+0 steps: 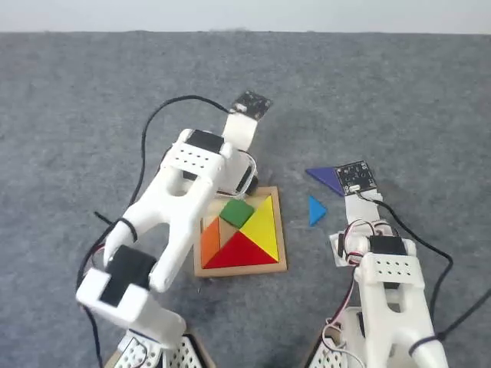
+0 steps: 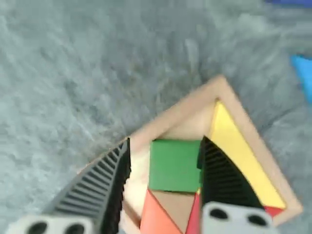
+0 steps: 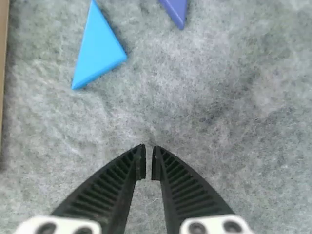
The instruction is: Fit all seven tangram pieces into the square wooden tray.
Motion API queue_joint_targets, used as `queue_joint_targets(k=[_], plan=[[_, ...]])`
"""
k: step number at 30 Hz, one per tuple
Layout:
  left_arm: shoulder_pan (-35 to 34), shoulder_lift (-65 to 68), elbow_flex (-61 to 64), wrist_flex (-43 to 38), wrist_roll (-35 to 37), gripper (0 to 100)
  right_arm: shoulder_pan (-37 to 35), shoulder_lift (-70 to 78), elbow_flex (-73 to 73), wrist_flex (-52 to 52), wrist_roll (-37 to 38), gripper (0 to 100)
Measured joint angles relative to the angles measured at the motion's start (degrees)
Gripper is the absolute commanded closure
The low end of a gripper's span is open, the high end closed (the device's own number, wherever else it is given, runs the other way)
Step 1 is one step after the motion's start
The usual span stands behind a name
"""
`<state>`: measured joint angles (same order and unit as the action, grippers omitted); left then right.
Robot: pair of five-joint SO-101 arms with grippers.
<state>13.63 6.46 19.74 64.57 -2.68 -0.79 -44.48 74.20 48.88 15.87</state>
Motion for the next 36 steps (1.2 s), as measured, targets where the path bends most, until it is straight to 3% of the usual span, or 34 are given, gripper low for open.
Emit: queue_joint_targets(k=[7, 14, 21, 25, 30, 36], plan=[[-2.6, 2.6, 6.6, -6.3, -1.3, 82, 0.0, 0.0, 0.0, 0.0, 0.0, 95.8], [-2.7, 1.6, 6.8, -6.9, -2.6, 82, 0.0, 0.0, 0.0, 0.0, 0.0, 95.7], [-3.5, -15.6, 12.4, -6.9, 0.6, 82, 0.0, 0.0, 0.0, 0.0, 0.1, 95.7], [-10.3, -24.9, 17.7, -8.0, 3.3, 82, 0.0, 0.0, -0.3, 0.3, 1.8, 95.7], [-24.8, -24.1, 19.0, -11.6, 8.7, 81, 0.0, 0.0, -7.6, 6.0, 2.6, 95.7], [-29.1, -14.4, 19.0, -19.2, 10.1, 81, -1.8, 2.8, -23.7, 16.4, 2.9, 95.6]])
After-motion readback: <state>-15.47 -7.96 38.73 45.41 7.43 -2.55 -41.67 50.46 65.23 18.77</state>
